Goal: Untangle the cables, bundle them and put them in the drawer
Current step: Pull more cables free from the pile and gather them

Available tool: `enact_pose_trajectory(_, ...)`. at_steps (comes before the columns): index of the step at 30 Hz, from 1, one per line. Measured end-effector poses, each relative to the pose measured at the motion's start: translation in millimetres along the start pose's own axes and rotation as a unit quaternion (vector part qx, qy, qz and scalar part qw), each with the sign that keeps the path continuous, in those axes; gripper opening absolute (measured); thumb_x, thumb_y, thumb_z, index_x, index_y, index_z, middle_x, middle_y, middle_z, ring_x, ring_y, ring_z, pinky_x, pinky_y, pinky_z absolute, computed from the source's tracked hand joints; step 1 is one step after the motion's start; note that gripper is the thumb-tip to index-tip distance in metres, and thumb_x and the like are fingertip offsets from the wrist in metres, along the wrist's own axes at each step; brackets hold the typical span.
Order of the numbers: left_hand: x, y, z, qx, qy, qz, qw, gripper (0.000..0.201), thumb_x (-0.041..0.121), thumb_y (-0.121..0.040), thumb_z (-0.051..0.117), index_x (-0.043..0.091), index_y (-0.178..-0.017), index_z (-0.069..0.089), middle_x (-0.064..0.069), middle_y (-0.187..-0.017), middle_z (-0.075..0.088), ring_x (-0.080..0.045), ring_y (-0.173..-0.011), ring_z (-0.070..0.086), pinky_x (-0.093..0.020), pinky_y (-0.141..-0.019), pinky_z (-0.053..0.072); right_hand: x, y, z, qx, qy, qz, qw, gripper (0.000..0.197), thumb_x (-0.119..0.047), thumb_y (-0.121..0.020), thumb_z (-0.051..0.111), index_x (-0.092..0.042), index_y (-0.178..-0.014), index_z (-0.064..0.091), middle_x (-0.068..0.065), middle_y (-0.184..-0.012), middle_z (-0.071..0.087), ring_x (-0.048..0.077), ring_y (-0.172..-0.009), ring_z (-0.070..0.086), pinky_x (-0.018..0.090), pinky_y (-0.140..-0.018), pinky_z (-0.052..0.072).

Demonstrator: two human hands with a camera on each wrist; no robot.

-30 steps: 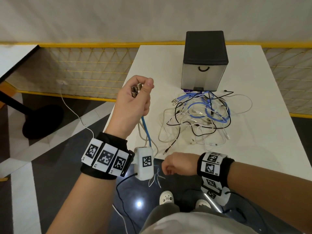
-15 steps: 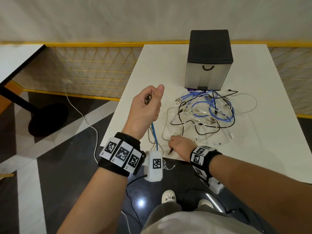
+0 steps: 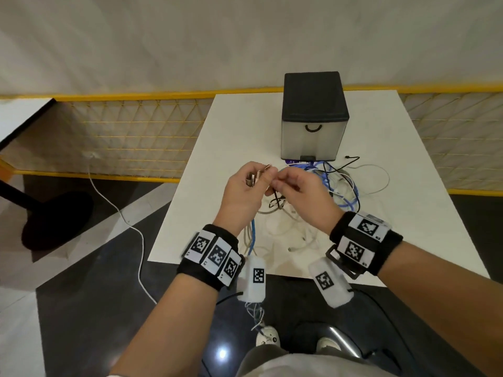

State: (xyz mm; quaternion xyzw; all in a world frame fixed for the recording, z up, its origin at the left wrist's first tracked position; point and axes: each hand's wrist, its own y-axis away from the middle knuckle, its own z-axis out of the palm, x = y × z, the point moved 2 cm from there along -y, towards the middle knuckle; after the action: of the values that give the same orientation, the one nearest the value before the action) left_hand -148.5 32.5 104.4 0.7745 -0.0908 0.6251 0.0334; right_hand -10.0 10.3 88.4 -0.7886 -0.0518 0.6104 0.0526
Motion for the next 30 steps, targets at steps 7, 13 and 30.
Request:
enact_pose_trajectory(7,20,-27,-2,0.099,0.07,0.031,0.992,0.031,0.025,-0.102,0.051,0.016,-0.073,0.053,0.0,-0.064,0.057,-0.01,-0.049,0.037,-0.023,-0.05,0.032,38,6,-9,-0.143,0.353,-0.044,0.924,0.016,-0.025,-0.1,0.043,-0.019,-0.101,0.058,-0.008,-0.094,0.067,0.005,-0.075,0.058,0.029,-0.081,0.04)
enact_pose_trajectory(13,36,-47,-26,0.137,0.126,0.048,0.981,0.033,0.032,-0.103,0.05,0.019,-0.073,0.047,0.002,-0.061,0.04,-0.007,-0.053,0.034,-0.02,-0.052,0.032,82,-21,-61,-0.077,0.493,0.063,0.864,0.021,-0.011,-0.091,0.043,-0.028,-0.093,0.055,-0.008,-0.093,0.062,0.022,-0.101,0.058,0.036,-0.086,0.03)
enact_pose_trajectory(30,40,-61,18,-0.046,-0.058,-0.032,0.997,0.025,0.035,-0.092,0.068,0.012,-0.083,0.069,0.004,-0.055,0.042,-0.005,-0.039,0.039,-0.013,-0.039,0.03,-6,-76,-70,0.034,0.125,-0.019,0.991,0.014,-0.012,-0.099,0.046,-0.005,-0.097,0.058,0.003,-0.084,0.06,0.012,-0.06,0.067,0.019,-0.059,0.057)
